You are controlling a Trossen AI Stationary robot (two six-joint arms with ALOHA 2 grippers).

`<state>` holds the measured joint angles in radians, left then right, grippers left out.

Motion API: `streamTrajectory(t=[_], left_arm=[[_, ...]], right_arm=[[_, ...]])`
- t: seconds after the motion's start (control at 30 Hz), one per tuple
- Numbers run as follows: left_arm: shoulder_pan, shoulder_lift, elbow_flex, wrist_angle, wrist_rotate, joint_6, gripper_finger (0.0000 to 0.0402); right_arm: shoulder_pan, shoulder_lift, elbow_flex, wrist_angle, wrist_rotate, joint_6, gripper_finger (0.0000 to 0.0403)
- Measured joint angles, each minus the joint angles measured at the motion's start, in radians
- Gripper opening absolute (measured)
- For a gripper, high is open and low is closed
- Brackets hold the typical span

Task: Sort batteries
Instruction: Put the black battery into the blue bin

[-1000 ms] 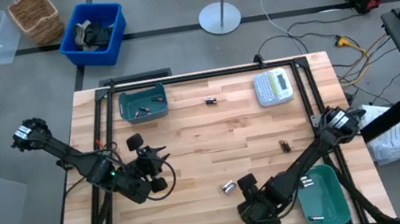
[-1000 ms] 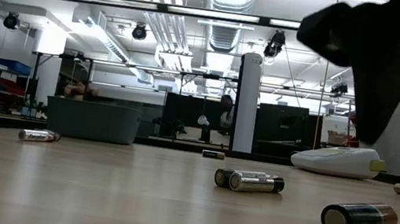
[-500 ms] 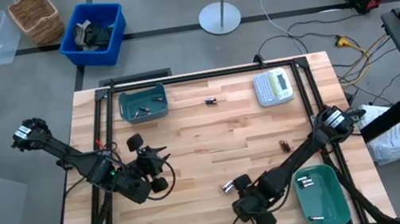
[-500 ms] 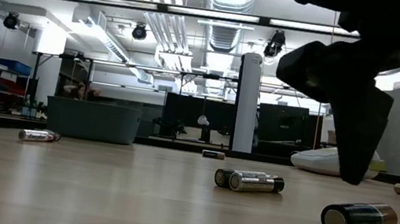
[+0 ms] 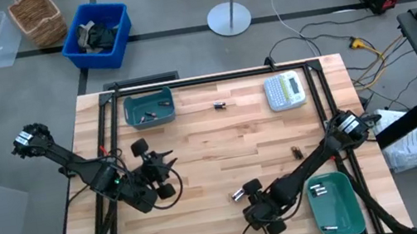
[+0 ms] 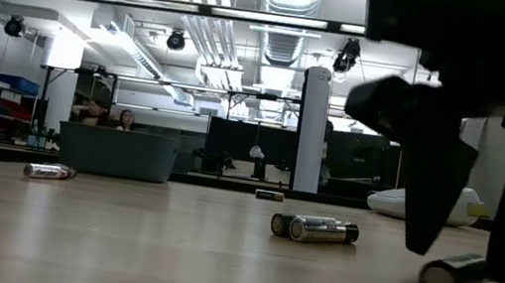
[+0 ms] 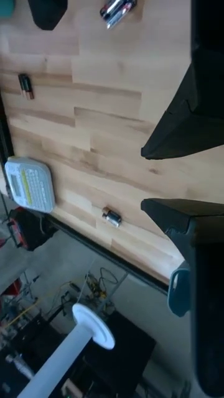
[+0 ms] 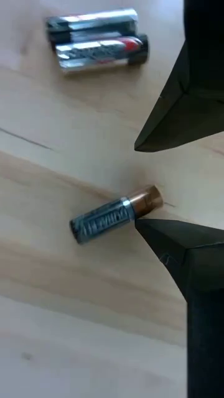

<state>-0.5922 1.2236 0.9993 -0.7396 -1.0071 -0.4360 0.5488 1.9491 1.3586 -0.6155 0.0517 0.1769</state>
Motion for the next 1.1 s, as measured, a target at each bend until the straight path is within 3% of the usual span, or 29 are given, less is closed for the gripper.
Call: streamTrajectory(t=[0.4,0.7,1.1], left_arm=[[0.000,0.000,0.000,0.003,-0.059,0.030,0.0094],[0.000,0.000,0.000,0.007,-0.058,-0.018,0.0094],[0.000,0.048,0.000,0.040,-0.056,-0.005,0.0094]], right_arm=[[-0.001,-0.005,-0.069,0.061,0.000,0.001,0.0170],[-0.003,-0.004,-0.071,0.091,-0.002,-0.157,0.0151],[-0.019,0.001,-0.047,0.094,0.025,-0.387,0.0184]])
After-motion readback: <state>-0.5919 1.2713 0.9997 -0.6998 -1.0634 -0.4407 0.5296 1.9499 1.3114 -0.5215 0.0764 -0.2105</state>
